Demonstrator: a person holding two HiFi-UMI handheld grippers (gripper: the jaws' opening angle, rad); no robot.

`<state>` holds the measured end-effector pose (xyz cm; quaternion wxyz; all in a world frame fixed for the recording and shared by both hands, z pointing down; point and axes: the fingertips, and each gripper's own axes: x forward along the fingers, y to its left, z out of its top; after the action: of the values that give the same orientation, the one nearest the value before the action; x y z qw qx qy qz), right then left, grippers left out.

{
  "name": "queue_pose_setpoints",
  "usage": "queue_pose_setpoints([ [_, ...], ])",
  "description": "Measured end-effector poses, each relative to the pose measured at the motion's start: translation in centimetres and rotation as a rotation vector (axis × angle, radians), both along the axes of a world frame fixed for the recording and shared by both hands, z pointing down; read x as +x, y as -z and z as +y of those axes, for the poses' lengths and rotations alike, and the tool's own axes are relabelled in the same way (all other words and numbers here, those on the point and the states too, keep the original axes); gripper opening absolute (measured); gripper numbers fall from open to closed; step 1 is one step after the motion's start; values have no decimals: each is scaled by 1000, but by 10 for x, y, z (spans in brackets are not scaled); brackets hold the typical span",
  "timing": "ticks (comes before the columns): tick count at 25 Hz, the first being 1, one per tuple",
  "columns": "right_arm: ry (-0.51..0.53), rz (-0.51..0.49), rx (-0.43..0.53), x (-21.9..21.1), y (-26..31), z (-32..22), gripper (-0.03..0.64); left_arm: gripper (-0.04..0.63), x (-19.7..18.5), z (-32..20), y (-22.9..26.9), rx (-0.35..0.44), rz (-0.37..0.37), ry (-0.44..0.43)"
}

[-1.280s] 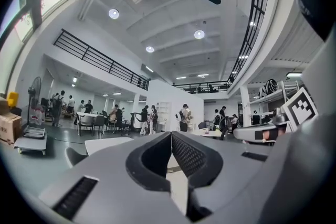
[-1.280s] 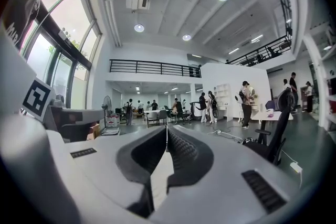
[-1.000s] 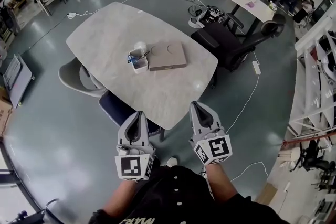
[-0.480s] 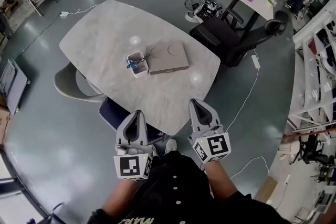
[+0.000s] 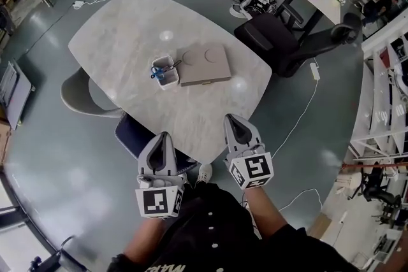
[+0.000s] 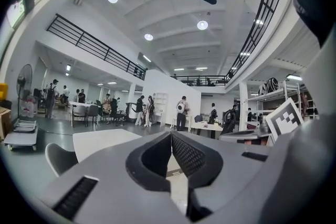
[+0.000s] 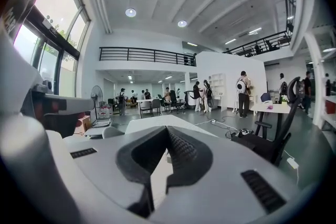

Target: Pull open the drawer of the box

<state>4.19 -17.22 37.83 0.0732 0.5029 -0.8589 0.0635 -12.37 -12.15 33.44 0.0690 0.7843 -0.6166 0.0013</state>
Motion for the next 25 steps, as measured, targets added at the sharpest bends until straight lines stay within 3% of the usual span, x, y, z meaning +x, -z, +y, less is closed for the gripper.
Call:
queue_pose_setpoints([
  [12,-28,26,-141,-4,-103,-64,-3,15,12,-24,-58,-111,2,-22],
  [20,-68,113,-251,-11,-191,-112,0,15,25,-40,-106,-179,24,-48],
  [22,-79,144,-275,-13,-211,-127,60,15,28,-44,-116,-193,29,-51],
  [25,-104,184,-311,-16,-239,-146,92,15,28,-47,-129,-217,34,-48],
])
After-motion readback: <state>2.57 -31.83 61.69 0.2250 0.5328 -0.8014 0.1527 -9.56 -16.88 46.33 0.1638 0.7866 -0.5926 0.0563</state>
